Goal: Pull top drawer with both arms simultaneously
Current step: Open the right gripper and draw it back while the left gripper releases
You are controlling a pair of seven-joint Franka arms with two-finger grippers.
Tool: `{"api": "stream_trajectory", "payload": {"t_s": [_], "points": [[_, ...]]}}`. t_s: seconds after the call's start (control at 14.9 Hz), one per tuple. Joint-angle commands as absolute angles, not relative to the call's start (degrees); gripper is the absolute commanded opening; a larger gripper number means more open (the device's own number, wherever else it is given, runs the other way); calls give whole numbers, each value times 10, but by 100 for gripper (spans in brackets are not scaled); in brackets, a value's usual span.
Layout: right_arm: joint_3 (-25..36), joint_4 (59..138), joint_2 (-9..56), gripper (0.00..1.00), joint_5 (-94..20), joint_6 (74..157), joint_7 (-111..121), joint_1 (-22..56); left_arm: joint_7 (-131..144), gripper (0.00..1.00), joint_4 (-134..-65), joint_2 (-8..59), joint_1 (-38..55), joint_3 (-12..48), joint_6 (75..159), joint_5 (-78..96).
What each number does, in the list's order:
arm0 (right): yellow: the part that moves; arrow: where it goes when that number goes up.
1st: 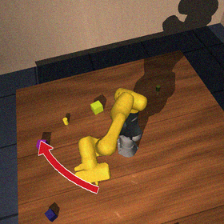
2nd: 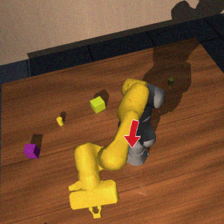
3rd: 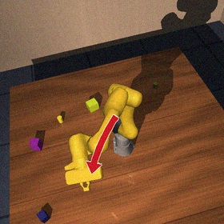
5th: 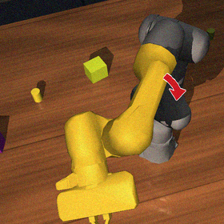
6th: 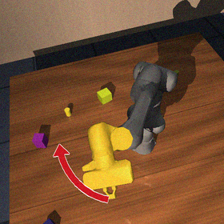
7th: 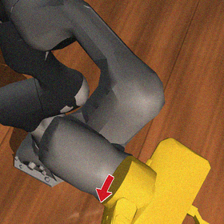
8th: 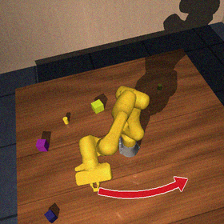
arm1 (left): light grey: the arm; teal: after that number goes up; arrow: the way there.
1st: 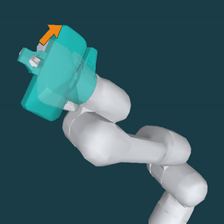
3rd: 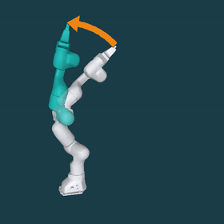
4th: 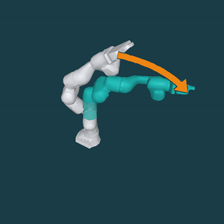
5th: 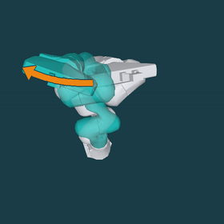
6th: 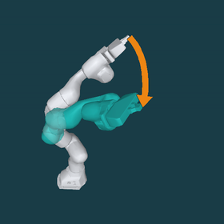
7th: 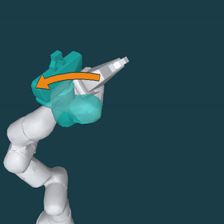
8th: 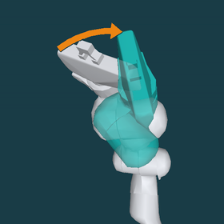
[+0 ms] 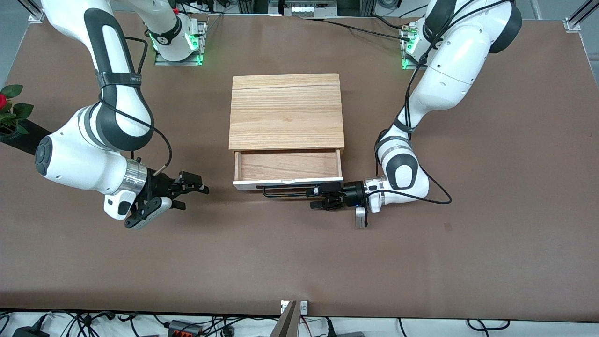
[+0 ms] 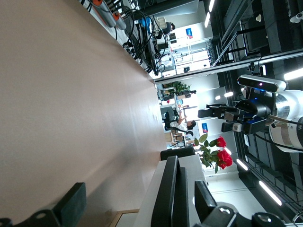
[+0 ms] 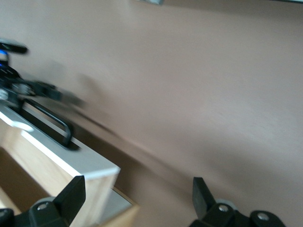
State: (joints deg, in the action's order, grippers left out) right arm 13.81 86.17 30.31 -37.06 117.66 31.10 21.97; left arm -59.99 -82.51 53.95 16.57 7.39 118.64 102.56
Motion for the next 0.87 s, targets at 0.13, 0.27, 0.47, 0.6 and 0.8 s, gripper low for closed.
{"api": "stream_trajectory", "payload": {"t_s": [0.13,0.27,0.47,0.6,0.8], "points": [[176,864,283,100,-255,1123,299,224,-543,100,-810,527,156,62,1185,990],[203,854,269,100,-218,1064,299,229,-471,100,-802,504,143,48,1184,897],[231,799,256,100,-167,941,248,229,-346,100,-798,456,105,47,1182,713],[236,738,255,100,-125,843,196,227,-251,100,-794,419,98,48,1169,598],[242,658,255,100,-62,702,153,226,-172,100,-792,369,84,46,1127,451]]}}
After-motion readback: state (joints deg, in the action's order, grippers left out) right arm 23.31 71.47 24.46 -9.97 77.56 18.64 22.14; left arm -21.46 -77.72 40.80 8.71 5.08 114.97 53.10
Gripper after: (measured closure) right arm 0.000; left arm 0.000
